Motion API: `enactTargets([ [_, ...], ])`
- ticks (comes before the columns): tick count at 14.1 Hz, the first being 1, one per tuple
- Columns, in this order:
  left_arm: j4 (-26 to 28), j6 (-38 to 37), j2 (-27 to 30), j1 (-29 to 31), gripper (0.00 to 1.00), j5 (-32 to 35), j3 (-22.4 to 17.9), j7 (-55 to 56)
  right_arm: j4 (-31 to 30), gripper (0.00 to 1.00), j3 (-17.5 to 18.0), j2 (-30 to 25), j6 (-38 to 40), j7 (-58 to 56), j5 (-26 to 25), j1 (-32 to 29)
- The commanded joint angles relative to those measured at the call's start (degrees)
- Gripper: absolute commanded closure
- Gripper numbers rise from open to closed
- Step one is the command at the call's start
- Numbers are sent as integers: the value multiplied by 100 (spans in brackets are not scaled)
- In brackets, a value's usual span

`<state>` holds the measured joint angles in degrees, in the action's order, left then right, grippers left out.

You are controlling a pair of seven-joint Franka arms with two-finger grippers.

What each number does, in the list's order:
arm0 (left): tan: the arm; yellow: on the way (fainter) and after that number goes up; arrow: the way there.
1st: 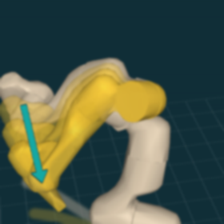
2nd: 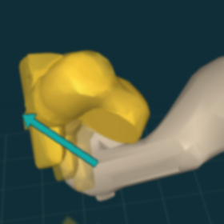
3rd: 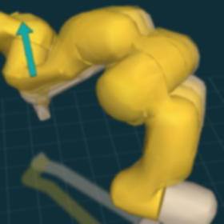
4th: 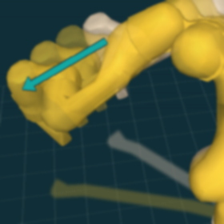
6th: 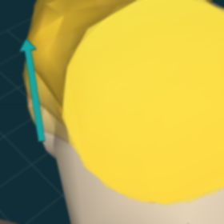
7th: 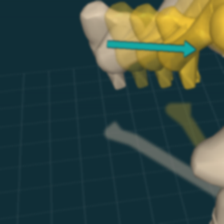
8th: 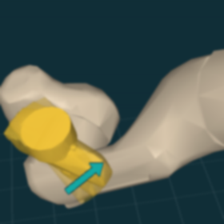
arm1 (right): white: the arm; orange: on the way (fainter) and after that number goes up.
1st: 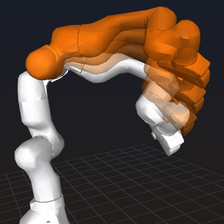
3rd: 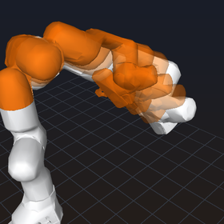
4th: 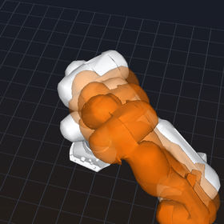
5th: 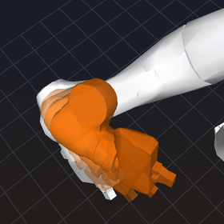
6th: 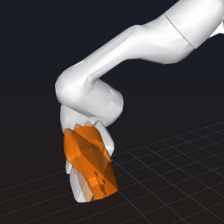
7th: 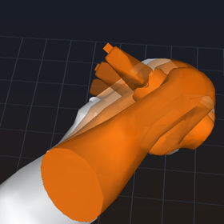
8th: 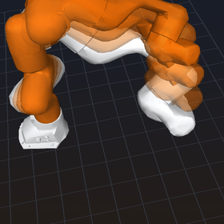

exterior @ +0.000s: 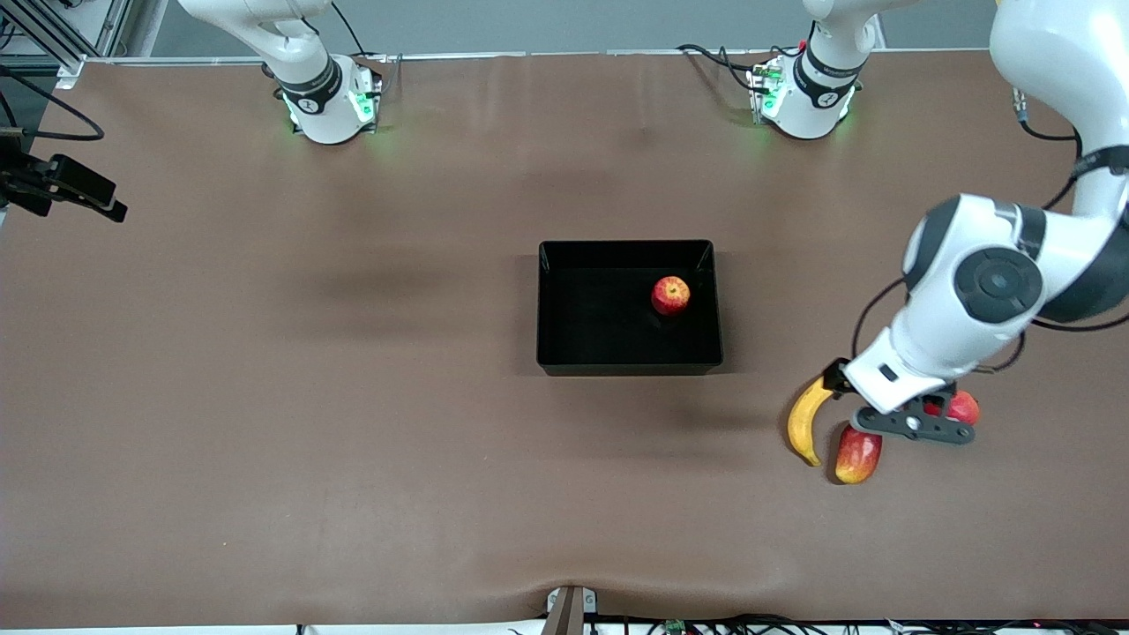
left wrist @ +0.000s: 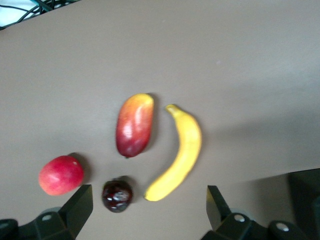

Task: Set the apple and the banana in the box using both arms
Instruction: 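Lower the left gripper and grasp the yellow banana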

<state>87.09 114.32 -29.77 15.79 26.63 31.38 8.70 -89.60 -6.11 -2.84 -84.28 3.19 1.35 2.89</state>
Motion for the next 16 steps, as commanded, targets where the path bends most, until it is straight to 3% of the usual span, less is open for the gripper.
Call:
enactTargets([
  [1, -245, -59, -170, -40, 0, -27, -255, -378, -31, 0, 84, -102, 26, -55, -56, -95],
  [16, -253, 1786, -1426, 56, 0, 149, -686, -589, -40, 0, 84, -94, 35, -73, -12, -298],
])
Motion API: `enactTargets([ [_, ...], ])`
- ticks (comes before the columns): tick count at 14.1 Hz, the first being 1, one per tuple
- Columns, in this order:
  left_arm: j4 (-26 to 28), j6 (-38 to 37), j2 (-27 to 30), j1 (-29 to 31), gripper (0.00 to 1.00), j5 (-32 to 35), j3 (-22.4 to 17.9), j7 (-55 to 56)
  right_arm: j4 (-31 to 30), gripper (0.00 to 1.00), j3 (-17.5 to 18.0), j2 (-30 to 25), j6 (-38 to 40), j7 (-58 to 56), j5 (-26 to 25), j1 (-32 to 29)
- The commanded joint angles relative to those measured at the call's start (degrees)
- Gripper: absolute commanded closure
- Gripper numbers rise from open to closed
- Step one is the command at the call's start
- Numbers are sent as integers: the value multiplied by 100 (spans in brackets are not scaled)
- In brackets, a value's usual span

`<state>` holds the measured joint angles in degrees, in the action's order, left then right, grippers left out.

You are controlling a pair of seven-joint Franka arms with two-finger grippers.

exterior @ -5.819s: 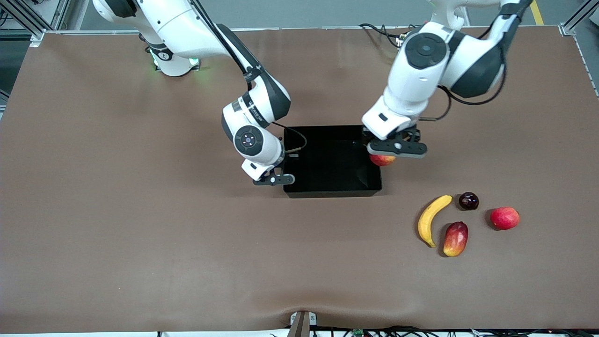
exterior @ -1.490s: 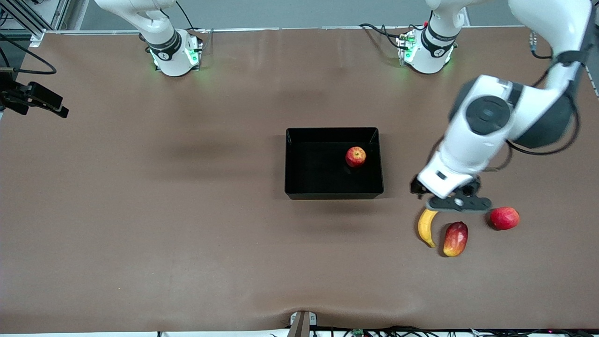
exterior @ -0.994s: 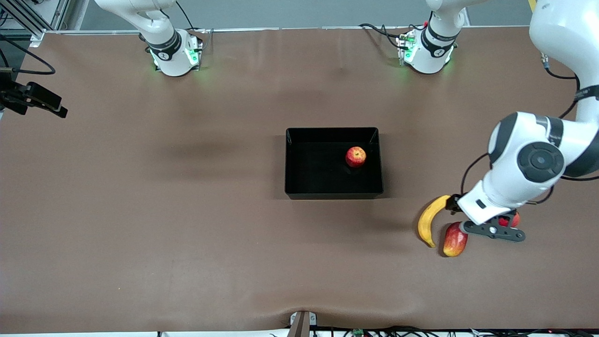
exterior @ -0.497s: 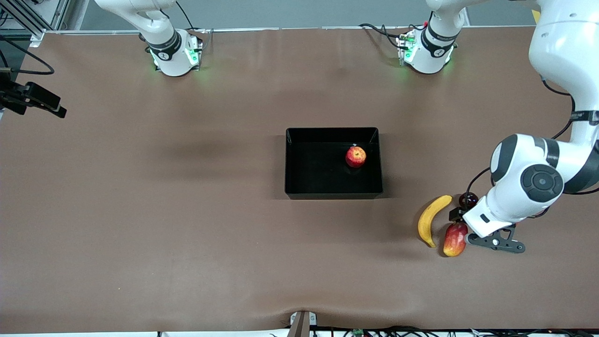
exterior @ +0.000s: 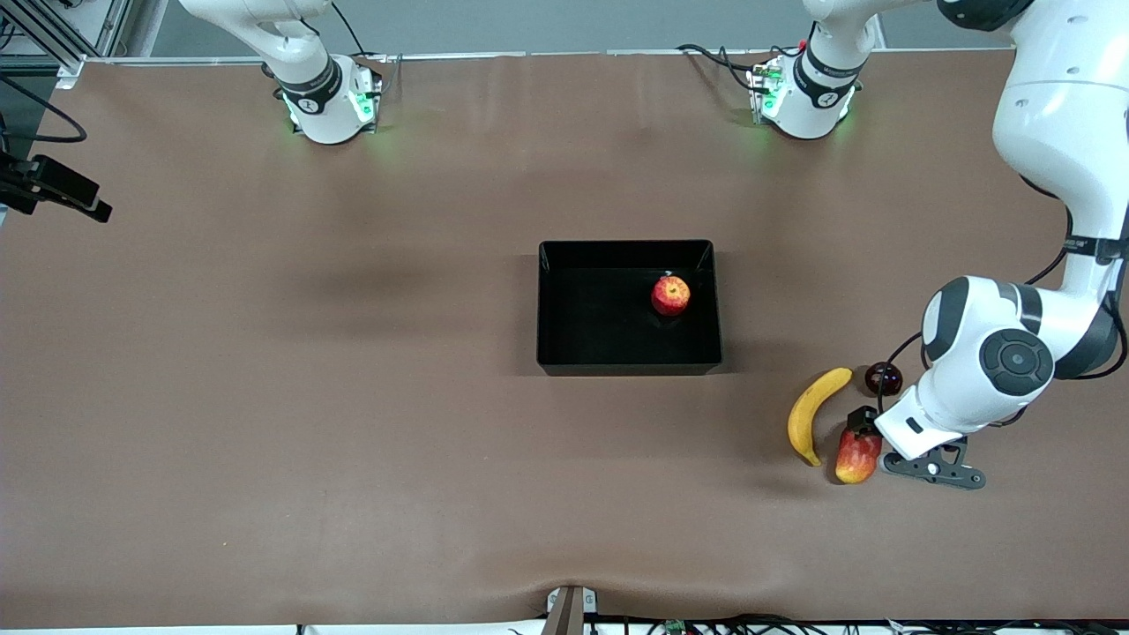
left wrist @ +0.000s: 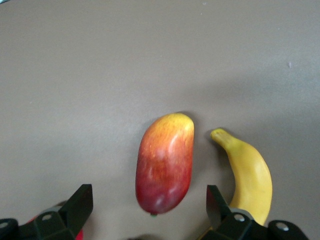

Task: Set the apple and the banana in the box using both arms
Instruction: 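Lower the left gripper and grasp the yellow banana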

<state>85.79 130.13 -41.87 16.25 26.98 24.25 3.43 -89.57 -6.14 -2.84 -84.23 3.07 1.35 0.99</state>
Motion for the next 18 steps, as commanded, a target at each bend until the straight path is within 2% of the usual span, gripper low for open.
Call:
enactTargets([
  [1, -124, 301, -286, 9, 0, 114, 10, -62, -43, 0, 86, -93, 21, -61, -12, -99],
  [11, -124, 706, -717, -17, 0, 106, -219, -343, -43, 0, 86, -93, 30, -52, 5, -108],
  [18, -10, 602, -516, 62, 0, 53, -140, -299, -43, 0, 86, -85, 30, -52, 14, -117],
])
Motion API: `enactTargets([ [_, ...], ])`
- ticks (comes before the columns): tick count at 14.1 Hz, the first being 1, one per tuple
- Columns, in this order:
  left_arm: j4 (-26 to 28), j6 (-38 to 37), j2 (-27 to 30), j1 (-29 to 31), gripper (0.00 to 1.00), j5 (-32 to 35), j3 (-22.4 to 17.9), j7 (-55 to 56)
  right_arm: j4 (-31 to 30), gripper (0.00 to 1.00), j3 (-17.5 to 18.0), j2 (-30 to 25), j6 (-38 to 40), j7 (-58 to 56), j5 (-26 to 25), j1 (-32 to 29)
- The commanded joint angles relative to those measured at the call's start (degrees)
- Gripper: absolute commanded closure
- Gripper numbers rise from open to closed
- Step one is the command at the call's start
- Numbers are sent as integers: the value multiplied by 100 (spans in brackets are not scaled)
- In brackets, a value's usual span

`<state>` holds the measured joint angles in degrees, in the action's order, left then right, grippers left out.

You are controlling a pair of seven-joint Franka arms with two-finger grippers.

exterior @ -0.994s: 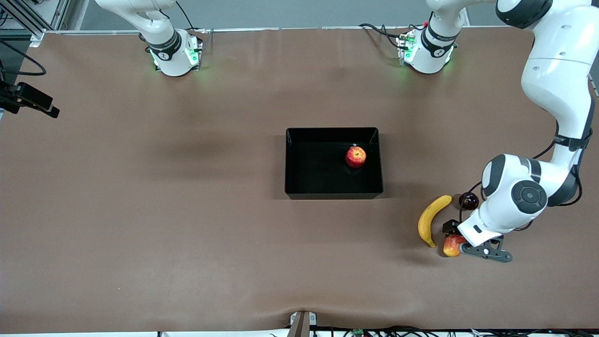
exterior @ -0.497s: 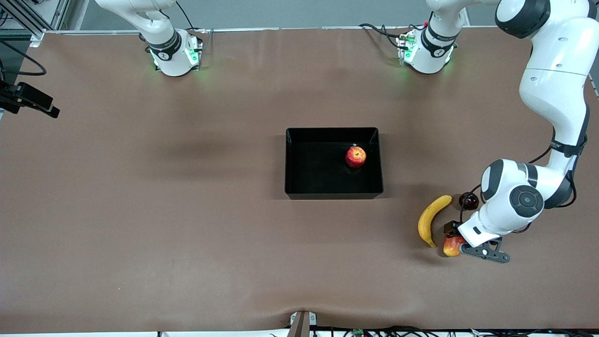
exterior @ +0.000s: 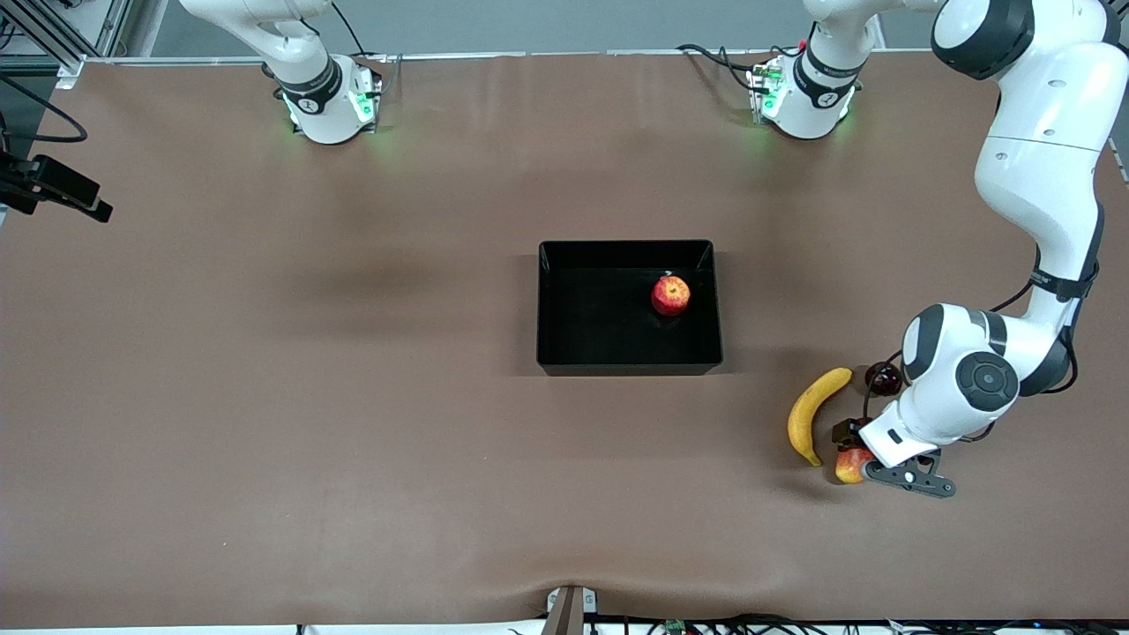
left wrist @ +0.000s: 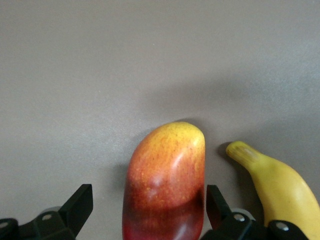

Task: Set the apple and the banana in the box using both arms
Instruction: 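Lower the left gripper and grasp the yellow banana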

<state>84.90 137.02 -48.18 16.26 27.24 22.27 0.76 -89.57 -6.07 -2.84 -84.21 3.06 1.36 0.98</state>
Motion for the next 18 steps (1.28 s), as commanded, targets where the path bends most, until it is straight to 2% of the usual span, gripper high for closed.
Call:
enactTargets([
  [1, 175, -105, 168, 62, 0, 19, 76, -6, -43, 0, 79, -85, 28, -51, 13, -115],
  [4, 474, -210, 352, 71, 0, -78, 330, 239, -43, 0, 79, -85, 36, -42, 13, -115],
  [8, 536, -1009, 599, 53, 0, -96, 769, 680, -43, 0, 79, -85, 28, -42, 13, -115],
  [17, 712, -949, 336, -61, 0, 114, 796, 698, -43, 0, 79, -76, 28, -42, 13, -115],
  [18, 721, -949, 283, -79, 11, 359, 796, 706, -43, 0, 79, -76, 28, -42, 13, -115],
])
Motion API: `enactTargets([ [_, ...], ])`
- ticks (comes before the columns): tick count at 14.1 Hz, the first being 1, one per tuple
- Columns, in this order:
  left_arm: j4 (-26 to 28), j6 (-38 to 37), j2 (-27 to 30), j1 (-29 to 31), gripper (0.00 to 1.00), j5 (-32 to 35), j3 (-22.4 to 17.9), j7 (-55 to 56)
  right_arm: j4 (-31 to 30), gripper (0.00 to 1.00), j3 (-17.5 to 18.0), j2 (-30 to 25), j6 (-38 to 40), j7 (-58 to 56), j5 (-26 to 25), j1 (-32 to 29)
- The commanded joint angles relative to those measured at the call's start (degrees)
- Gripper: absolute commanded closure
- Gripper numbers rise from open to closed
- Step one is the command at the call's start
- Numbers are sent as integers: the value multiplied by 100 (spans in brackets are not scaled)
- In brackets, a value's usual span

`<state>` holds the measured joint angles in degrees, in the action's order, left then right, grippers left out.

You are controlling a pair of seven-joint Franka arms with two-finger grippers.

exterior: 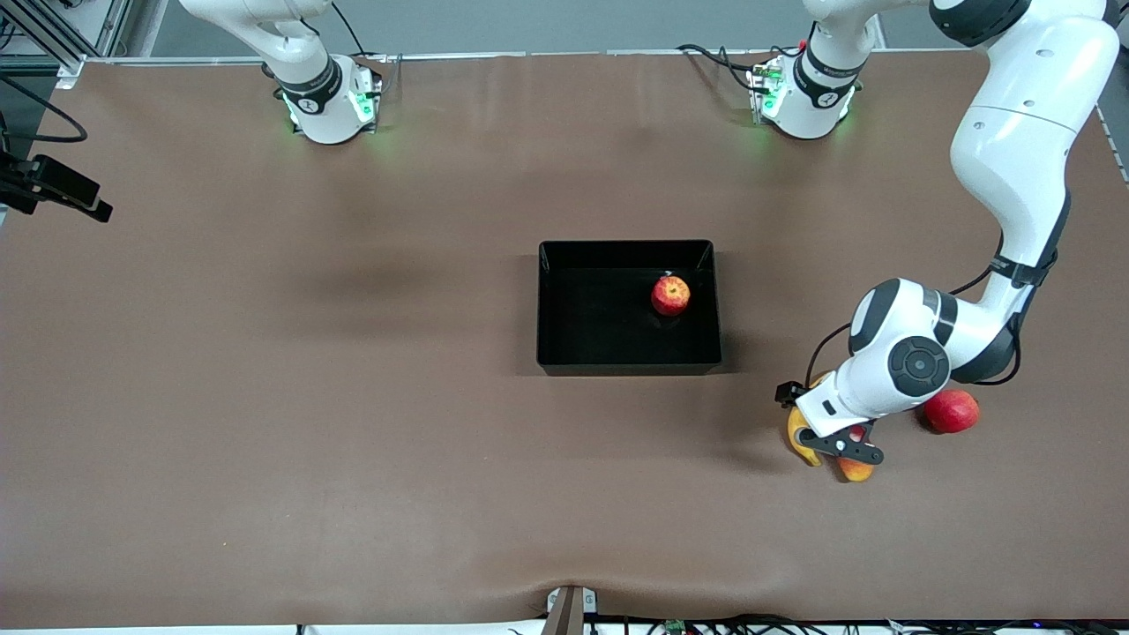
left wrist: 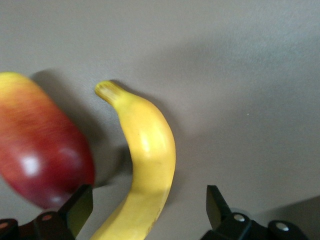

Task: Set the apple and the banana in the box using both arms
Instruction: 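Lift the banana with the left gripper and carry it over the box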

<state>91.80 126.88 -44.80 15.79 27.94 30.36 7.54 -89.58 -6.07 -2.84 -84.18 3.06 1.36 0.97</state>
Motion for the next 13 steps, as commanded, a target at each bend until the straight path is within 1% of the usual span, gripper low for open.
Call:
enactTargets([
  [1, 40, 65, -81, -58, 21, 560, -13, 20, -42, 0, 79, -76, 24, -42, 13, -114],
  [2, 40, 65, -125, -58, 32, 702, -13, 28, -42, 0, 79, -76, 24, -42, 13, -114],
  [3, 49, 65, -152, -58, 47, 712, -13, 28, -42, 0, 79, -76, 24, -42, 13, -114],
  [4, 49, 65, -160, -67, 67, 713, -13, 28, -42, 0, 79, -76, 24, -42, 13, -123],
  [5, 40, 65, -161, -67, 90, 713, -4, 20, -42, 0, 79, -76, 24, -42, 22, -123],
  [6, 40, 48, -152, -67, 100, 713, -4, 20, -42, 0, 79, -76, 33, -42, 13, -114],
  [9, -4, -5, 32, -128, 100, 704, 31, -7, -42, 0, 79, -76, 33, -42, 22, -114],
  [13, -284, -610, 384, -137, 100, 599, 601, 20, -51, 0, 79, -76, 33, -42, 22, -167],
])
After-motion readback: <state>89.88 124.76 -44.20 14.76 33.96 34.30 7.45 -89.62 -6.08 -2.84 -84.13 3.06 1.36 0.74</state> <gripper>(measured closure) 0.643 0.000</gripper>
